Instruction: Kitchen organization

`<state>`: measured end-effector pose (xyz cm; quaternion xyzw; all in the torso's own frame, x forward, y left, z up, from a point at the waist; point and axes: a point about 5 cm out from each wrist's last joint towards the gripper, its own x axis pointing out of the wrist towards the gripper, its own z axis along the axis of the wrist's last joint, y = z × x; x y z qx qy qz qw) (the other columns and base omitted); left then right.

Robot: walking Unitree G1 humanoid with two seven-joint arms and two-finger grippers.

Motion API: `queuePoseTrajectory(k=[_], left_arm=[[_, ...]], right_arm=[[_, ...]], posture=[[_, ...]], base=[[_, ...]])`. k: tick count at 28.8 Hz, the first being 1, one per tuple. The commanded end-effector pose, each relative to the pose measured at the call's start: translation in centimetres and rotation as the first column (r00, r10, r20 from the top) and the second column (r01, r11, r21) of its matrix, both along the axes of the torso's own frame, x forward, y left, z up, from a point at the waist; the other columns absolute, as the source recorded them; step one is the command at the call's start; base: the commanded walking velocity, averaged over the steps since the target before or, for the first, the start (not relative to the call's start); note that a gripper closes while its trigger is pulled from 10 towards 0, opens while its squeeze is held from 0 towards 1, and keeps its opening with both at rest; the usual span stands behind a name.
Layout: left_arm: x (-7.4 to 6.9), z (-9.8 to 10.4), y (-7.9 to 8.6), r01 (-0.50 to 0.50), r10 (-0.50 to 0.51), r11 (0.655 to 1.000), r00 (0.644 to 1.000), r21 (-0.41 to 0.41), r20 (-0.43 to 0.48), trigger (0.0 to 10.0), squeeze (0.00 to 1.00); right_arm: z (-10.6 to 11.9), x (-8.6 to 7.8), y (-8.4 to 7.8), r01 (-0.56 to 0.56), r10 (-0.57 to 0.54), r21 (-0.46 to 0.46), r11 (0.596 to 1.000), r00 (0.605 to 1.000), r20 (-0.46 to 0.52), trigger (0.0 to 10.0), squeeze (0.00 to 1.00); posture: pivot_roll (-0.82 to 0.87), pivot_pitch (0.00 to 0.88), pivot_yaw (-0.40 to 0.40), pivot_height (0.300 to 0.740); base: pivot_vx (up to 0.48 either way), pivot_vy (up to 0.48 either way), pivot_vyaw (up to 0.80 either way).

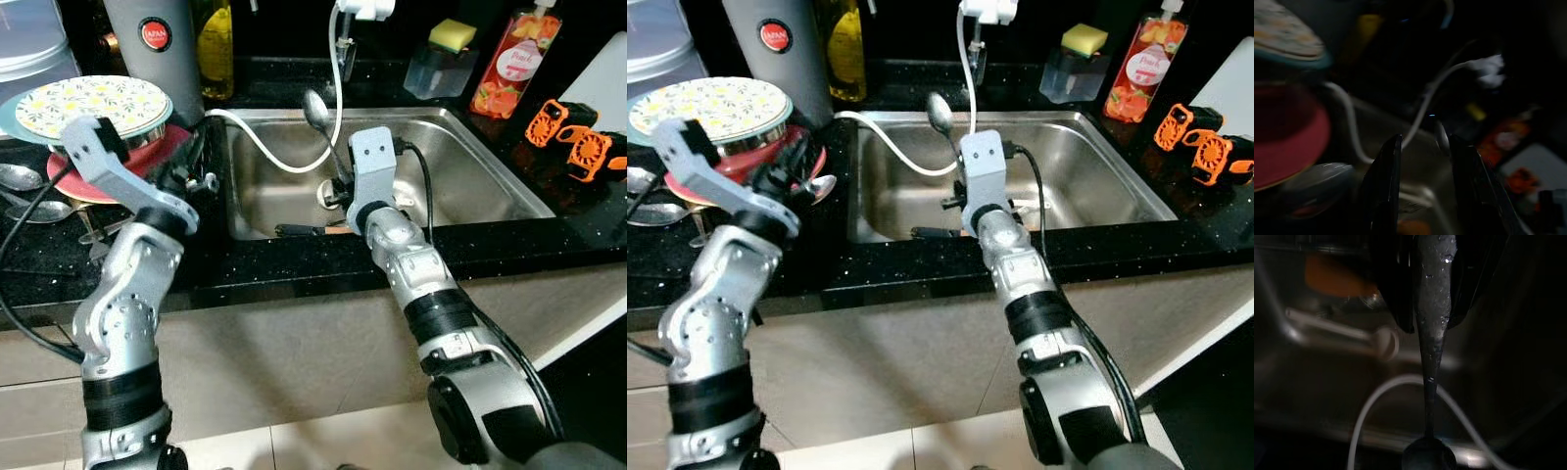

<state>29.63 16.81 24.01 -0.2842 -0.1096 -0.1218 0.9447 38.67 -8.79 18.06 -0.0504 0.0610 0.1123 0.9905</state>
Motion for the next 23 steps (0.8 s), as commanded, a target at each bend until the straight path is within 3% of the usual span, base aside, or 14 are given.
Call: queuePoseTrajectory(k=[1, 2, 3, 9, 11, 12, 13, 16, 17, 19, 22, 23], left_arm=[[-0.3, 0.1, 0.1, -0.014, 0.015, 0.999, 1.000, 0.031, -0.005, 10.0, 0.00], [-0.3, 0.0, 0.1, -0.020, 0.020, 0.999, 1.000, 0.031, -0.007, 10.0, 0.00], [-0.3, 0.0, 0.2, -0.023, 0.023, 0.999, 1.000, 0.035, -0.008, 10.0, 0.00], [-0.3, -0.1, 0.0, -0.020, 0.020, 0.999, 1.000, 0.047, -0.011, 10.0, 0.00], [-0.3, -0.2, -0.1, -0.021, 0.022, 0.998, 1.000, 0.060, -0.013, 10.0, 0.00], [-0.2, -0.2, -0.1, -0.023, 0.024, 0.998, 1.000, 0.064, -0.013, 10.0, 0.00], [-0.1, -0.2, -0.1, -0.026, 0.027, 0.997, 1.000, 0.071, -0.013, 10.0, 0.00], [-0.1, -0.2, 0.1, -0.034, 0.035, 0.994, 0.999, 0.103, -0.015, 10.0, 0.00], [-0.1, -0.4, 0.5, -0.046, 0.052, 0.987, 0.998, 0.157, -0.029, 10.0, 0.00], [0.0, -0.6, 1.1, -0.066, 0.077, 0.976, 0.996, 0.207, -0.045, 10.0, 0.00], [-0.4, -1.5, 3.3, -0.122, 0.171, 0.915, 0.981, 0.384, -0.096, 10.0, 0.00], [-0.4, -1.5, 3.3, -0.122, 0.171, 0.915, 0.981, 0.384, -0.096, 10.0, 0.00]], right_arm=[[-1.1, 0.1, -0.2, 0.018, -0.018, -0.005, 1.000, 0.998, -0.063, 10.0, 0.00], [-1.2, 0.1, -0.2, 0.023, -0.023, -0.004, 1.000, 0.997, -0.071, 10.0, 0.41], [-1.3, 0.2, -0.3, 0.038, -0.038, 0.007, 0.999, 0.997, -0.074, 10.0, 1.00], [-0.8, 0.6, -1.1, 0.096, -0.093, 0.056, 0.994, 0.994, -0.051, 10.0, 1.00], [0.1, 0.9, -1.6, 0.121, -0.121, 0.089, 0.989, 0.993, -0.004, 10.0, 0.99], [0.7, 1.0, -2.0, 0.132, -0.136, 0.110, 0.985, 0.990, 0.027, 10.0, 0.33], [2.2, 1.0, -2.6, 0.134, -0.154, 0.167, 0.977, 0.981, 0.115, 10.0, 0.00], [3.7, 0.8, -3.1, 0.123, -0.164, 0.205, 0.971, 0.966, 0.198, 10.0, 0.00], [5.3, 0.4, -3.5, 0.090, -0.151, 0.220, 0.971, 0.948, 0.281, 10.0, 0.00], [6.6, -0.1, -3.7, 0.058, -0.133, 0.219, 0.974, 0.929, 0.345, 10.0, 0.00], [8.6, -1.1, -4.0, -0.015, -0.070, 0.189, 0.982, 0.898, 0.434, 10.0, 0.00], [8.6, -1.1, -4.0, -0.015, -0.070, 0.189, 0.982, 0.898, 0.434, 10.0, 0.00]], posture=[[0.16, 0.000, -0.082, 0.740], [0.16, 0.000, -0.089, 0.740], [0.16, 0.000, -0.089, 0.740], [0.15, 0.000, -0.087, 0.740], [0.15, 0.000, -0.083, 0.740], [0.14, 0.000, -0.078, 0.740], [0.14, 0.000, -0.076, 0.740], [0.14, 0.000, -0.076, 0.740], [0.14, 0.000, -0.076, 0.740], [0.14, 0.000, -0.066, 0.740], [0.13, 0.000, -0.062, 0.740], [0.13, 0.000, -0.062, 0.740]], base=[[0.000, 0.000, 0.00], [0.000, 0.000, 0.00], [0.000, 0.000, 0.00], [0.000, 0.000, 0.00], [0.000, 0.000, 0.00], [0.000, 0.000, 0.00], [0.000, 0.000, 0.00], [0.000, 0.000, 0.00], [0.000, 0.000, 0.00], [0.000, 0.000, 0.00], [0.000, 0.000, 0.00], [0.000, 0.000, 0.00]])
